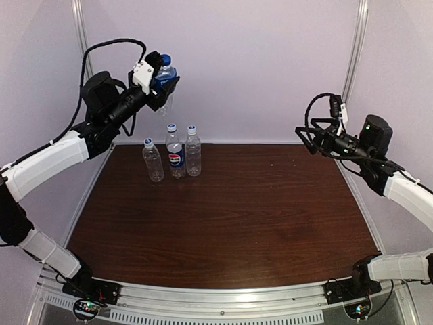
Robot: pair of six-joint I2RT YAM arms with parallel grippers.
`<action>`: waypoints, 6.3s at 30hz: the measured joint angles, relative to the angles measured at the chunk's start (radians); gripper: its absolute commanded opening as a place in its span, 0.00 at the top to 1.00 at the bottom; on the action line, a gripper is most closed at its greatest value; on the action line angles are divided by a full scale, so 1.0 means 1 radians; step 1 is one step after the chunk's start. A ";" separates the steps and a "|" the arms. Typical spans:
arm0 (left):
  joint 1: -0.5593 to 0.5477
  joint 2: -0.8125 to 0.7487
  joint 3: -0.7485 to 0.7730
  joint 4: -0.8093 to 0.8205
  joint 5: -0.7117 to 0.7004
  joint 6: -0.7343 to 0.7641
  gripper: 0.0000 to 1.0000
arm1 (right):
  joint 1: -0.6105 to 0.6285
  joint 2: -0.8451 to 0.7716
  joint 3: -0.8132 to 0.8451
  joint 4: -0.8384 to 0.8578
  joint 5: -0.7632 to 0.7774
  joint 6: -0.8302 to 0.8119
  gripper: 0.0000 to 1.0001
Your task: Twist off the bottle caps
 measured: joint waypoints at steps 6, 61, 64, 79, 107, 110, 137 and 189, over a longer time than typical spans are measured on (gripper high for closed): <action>-0.074 -0.021 0.033 -0.188 0.136 -0.010 0.45 | 0.133 0.014 0.119 -0.140 -0.037 -0.099 0.02; -0.291 0.160 -0.121 -0.211 0.381 -0.206 0.03 | 0.535 0.342 0.443 -0.312 0.058 -0.152 1.00; -0.293 0.134 -0.229 -0.113 0.296 -0.254 0.03 | 0.535 0.338 0.443 -0.293 0.153 -0.077 1.00; -0.365 0.179 -0.268 0.093 -0.098 -0.186 0.19 | 0.539 0.305 0.431 -0.194 0.369 0.221 1.00; -0.368 0.187 -0.235 -0.087 -0.187 0.070 0.50 | 0.509 0.290 0.597 -0.658 0.318 0.158 0.20; -0.374 0.187 -0.235 -0.092 -0.212 0.107 0.50 | 0.492 0.295 0.606 -0.718 0.311 0.165 0.26; -0.394 0.187 -0.235 -0.097 -0.277 0.169 0.54 | 0.407 0.342 0.583 -0.732 0.061 0.253 1.00; -0.396 0.165 -0.192 -0.277 0.253 0.056 0.58 | 0.545 0.117 0.484 -0.838 0.106 -0.472 0.00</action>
